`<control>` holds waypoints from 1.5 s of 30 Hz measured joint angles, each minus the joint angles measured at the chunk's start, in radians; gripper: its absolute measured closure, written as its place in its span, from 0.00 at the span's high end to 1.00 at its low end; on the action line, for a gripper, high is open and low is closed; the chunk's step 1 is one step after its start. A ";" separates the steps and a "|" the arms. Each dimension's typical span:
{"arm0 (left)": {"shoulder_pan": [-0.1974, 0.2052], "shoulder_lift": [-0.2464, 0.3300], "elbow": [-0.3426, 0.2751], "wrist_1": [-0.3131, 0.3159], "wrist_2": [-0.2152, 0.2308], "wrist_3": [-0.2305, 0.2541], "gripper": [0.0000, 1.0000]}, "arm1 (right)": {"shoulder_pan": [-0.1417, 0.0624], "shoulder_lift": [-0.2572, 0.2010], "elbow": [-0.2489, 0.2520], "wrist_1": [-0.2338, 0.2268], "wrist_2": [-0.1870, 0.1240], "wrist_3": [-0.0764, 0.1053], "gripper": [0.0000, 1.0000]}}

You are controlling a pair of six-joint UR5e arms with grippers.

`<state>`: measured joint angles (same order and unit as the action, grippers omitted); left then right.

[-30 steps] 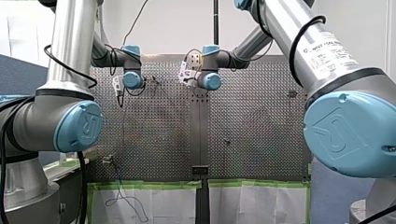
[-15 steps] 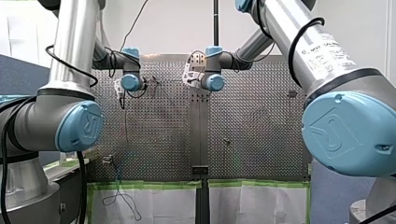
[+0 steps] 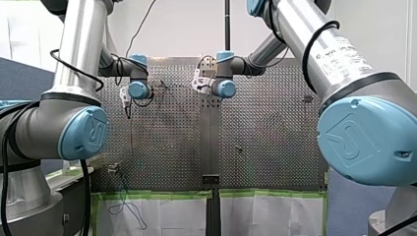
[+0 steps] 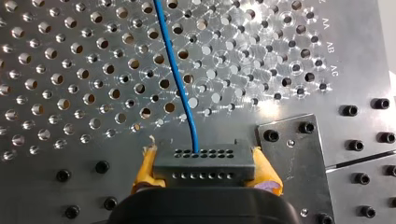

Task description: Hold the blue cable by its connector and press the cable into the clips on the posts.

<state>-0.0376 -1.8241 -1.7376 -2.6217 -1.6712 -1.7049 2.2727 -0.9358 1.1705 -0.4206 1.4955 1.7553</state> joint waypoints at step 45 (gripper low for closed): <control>-0.052 0.110 -0.040 -0.236 -0.108 -0.052 1.00 | 0.006 0.002 -0.002 0.021 -0.004 -0.005 0.00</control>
<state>-0.0891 -1.7138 -1.7778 -2.8577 -1.7794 -1.7568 2.2783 -0.9335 1.1681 -0.3992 1.4912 1.7498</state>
